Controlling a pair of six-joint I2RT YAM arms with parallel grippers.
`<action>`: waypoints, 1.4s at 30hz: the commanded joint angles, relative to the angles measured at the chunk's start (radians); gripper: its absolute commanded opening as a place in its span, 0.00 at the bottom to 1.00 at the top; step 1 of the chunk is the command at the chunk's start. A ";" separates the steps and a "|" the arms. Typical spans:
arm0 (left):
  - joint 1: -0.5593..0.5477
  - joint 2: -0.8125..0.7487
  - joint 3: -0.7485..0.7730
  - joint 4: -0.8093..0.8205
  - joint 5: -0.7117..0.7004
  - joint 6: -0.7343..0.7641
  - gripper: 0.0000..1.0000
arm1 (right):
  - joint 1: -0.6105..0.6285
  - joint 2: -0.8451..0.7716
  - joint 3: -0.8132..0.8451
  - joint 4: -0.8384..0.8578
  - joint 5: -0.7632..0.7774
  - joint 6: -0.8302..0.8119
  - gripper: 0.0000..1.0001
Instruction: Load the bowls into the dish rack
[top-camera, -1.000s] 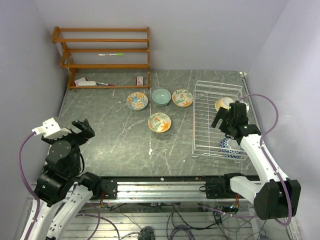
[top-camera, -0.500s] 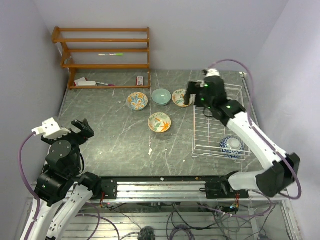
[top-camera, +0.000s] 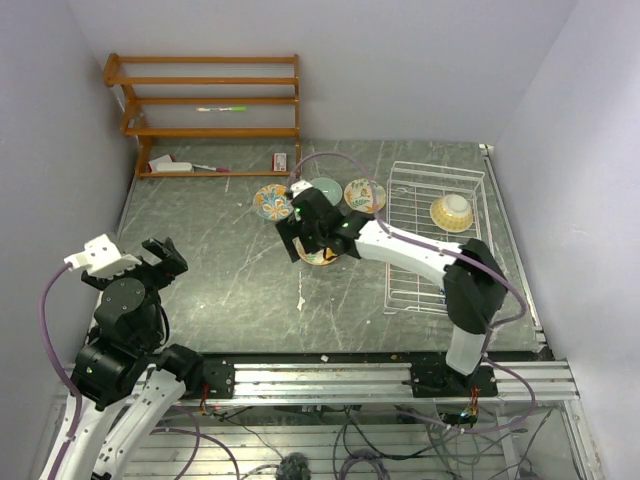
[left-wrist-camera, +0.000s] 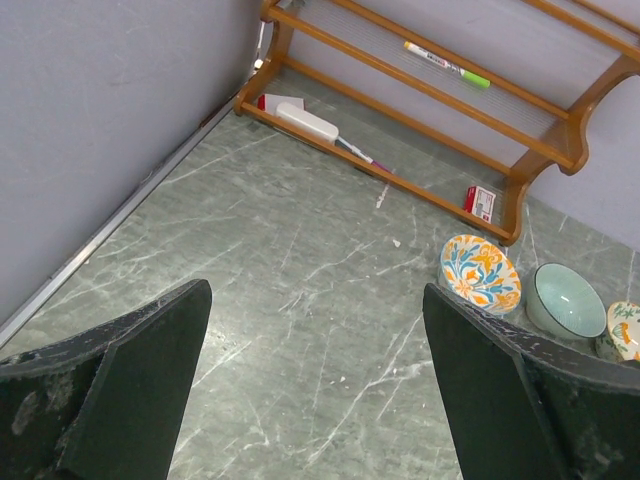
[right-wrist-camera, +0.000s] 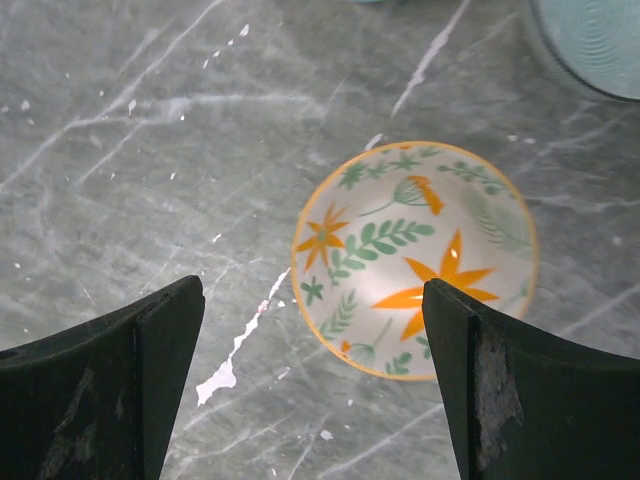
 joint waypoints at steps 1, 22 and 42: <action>0.007 0.012 0.006 0.002 -0.032 -0.021 0.98 | 0.020 0.075 0.057 0.000 0.032 -0.034 0.90; 0.007 0.011 0.008 -0.008 -0.045 -0.025 0.98 | 0.066 0.216 0.053 -0.001 0.121 -0.056 0.35; 0.007 0.003 0.007 -0.011 -0.042 -0.029 0.98 | 0.071 0.141 0.020 0.048 0.053 -0.044 0.00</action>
